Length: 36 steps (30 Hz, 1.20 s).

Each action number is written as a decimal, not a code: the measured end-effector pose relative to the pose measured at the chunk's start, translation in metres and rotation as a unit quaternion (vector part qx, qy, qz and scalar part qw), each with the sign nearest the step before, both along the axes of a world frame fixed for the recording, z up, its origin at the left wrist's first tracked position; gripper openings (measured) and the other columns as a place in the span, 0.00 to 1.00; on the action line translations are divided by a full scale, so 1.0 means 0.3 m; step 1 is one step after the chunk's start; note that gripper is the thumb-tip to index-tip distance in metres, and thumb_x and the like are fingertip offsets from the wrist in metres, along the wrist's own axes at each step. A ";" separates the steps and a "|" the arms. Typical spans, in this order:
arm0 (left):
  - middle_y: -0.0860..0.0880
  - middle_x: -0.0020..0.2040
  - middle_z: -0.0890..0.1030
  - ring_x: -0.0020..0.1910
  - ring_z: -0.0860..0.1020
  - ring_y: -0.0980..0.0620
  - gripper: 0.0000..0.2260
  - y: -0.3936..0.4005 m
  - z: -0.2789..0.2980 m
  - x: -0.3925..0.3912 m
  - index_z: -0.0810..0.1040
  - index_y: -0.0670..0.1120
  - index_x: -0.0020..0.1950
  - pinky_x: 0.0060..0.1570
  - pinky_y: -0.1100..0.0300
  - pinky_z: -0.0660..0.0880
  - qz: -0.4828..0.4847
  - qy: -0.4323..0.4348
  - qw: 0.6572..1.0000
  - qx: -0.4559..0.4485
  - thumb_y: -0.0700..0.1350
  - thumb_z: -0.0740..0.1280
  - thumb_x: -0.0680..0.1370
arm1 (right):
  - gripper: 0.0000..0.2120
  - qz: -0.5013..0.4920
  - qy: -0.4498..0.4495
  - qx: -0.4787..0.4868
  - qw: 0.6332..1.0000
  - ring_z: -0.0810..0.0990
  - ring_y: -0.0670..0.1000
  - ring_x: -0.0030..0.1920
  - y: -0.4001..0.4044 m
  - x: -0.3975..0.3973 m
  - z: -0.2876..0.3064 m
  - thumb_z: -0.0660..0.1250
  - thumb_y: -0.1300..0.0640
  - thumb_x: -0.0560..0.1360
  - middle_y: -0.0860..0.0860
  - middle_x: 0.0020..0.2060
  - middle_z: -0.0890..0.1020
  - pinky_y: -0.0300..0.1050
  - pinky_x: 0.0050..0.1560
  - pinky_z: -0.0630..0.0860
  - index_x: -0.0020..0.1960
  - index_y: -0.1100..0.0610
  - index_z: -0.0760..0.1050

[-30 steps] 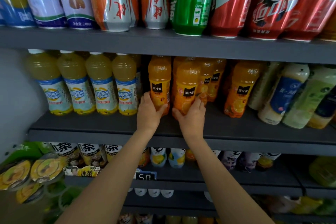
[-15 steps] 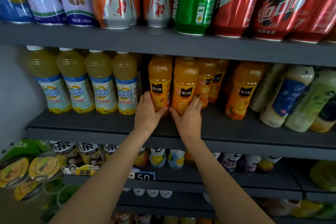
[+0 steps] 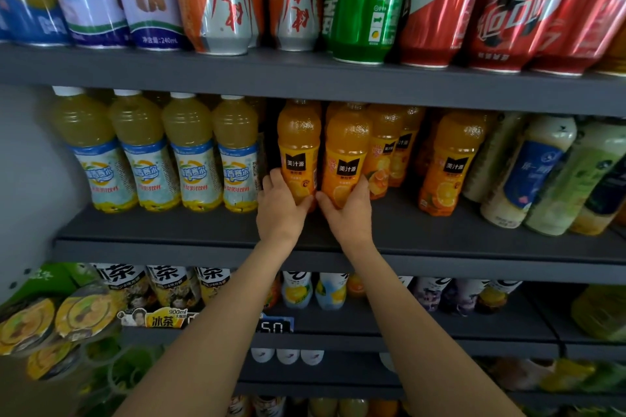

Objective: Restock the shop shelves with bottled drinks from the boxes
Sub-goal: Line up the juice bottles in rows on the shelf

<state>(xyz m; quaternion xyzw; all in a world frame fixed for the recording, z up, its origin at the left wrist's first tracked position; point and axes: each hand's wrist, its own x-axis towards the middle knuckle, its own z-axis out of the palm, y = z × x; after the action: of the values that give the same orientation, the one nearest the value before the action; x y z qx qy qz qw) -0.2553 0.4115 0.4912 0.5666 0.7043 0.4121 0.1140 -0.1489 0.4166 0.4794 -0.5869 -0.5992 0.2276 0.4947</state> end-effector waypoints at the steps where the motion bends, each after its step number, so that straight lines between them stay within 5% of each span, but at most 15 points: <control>1: 0.41 0.64 0.69 0.64 0.69 0.41 0.30 -0.002 0.002 0.003 0.62 0.41 0.67 0.58 0.48 0.71 0.005 0.000 1.000 0.000 0.49 0.72 0.72 | 0.34 0.006 0.023 0.008 1.000 0.67 0.58 0.67 -0.001 0.007 -0.002 0.70 0.55 0.72 0.58 0.66 0.69 0.52 0.66 0.67 0.72 0.62 0.57; 10: 0.42 0.66 0.67 0.66 0.66 0.41 0.30 -0.012 0.010 0.010 0.60 0.42 0.68 0.60 0.49 0.68 0.008 -0.001 1.000 -0.011 0.48 0.71 0.72 | 0.31 -0.017 -0.019 0.042 0.999 0.69 0.58 0.65 -0.002 0.008 -0.011 0.69 0.54 0.73 0.60 0.65 0.70 0.47 0.63 0.68 0.70 0.64 0.61; 17: 0.41 0.68 0.65 0.68 0.65 0.41 0.33 -0.023 0.008 0.003 0.57 0.42 0.72 0.64 0.49 0.66 -0.017 0.002 1.000 -0.018 0.48 0.69 0.73 | 0.27 0.056 -0.032 -0.023 0.998 0.73 0.53 0.63 -0.011 0.090 0.045 0.68 0.52 0.74 0.55 0.62 0.74 0.40 0.57 0.69 0.68 0.60 0.64; 20: 0.40 0.67 0.66 0.67 0.65 0.43 0.30 -0.074 0.010 0.031 0.60 0.41 0.72 0.65 0.50 0.66 0.019 0.022 0.994 0.109 0.47 0.68 0.74 | 0.22 -0.033 -0.008 0.066 0.997 0.74 0.51 0.60 -0.009 0.191 0.085 0.67 0.56 0.75 0.53 0.58 0.76 0.36 0.54 0.68 0.66 0.61 0.67; 23: 0.43 0.61 0.71 0.62 0.70 0.47 0.21 -0.099 0.018 0.098 0.67 0.41 0.66 0.62 0.51 0.71 -0.004 0.057 0.979 0.196 0.45 0.66 0.76 | 0.24 -0.055 0.009 0.019 0.998 0.73 0.56 0.63 0.072 0.256 0.101 0.67 0.61 0.74 0.58 0.62 0.74 0.43 0.60 0.70 0.68 0.62 0.64; 28: 0.44 0.69 0.67 0.69 0.65 0.47 0.32 -0.050 -0.003 0.212 0.58 0.43 0.73 0.66 0.52 0.65 -0.013 0.072 0.991 0.114 0.52 0.67 0.75 | 0.28 0.015 -0.045 -0.023 0.999 0.69 0.59 0.66 0.178 0.256 0.083 0.69 0.62 0.72 0.60 0.65 0.70 0.49 0.66 0.66 0.69 0.62 0.61; 36: 0.42 0.66 0.69 0.67 0.65 0.45 0.31 -0.031 0.000 0.248 0.62 0.41 0.71 0.64 0.54 0.64 0.044 0.078 0.991 0.103 0.47 0.71 0.73 | 0.31 -0.007 -0.092 -0.032 0.995 0.65 0.64 0.66 0.198 0.256 0.077 0.71 0.57 0.71 0.63 0.67 0.62 0.54 0.65 0.65 0.67 0.65 0.60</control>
<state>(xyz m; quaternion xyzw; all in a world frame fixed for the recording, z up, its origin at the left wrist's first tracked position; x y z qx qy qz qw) -0.1808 0.4022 0.4912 0.5741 0.6891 0.4418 -0.0184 -0.0720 0.4761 0.5025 -0.6254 -0.6304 0.1877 0.4198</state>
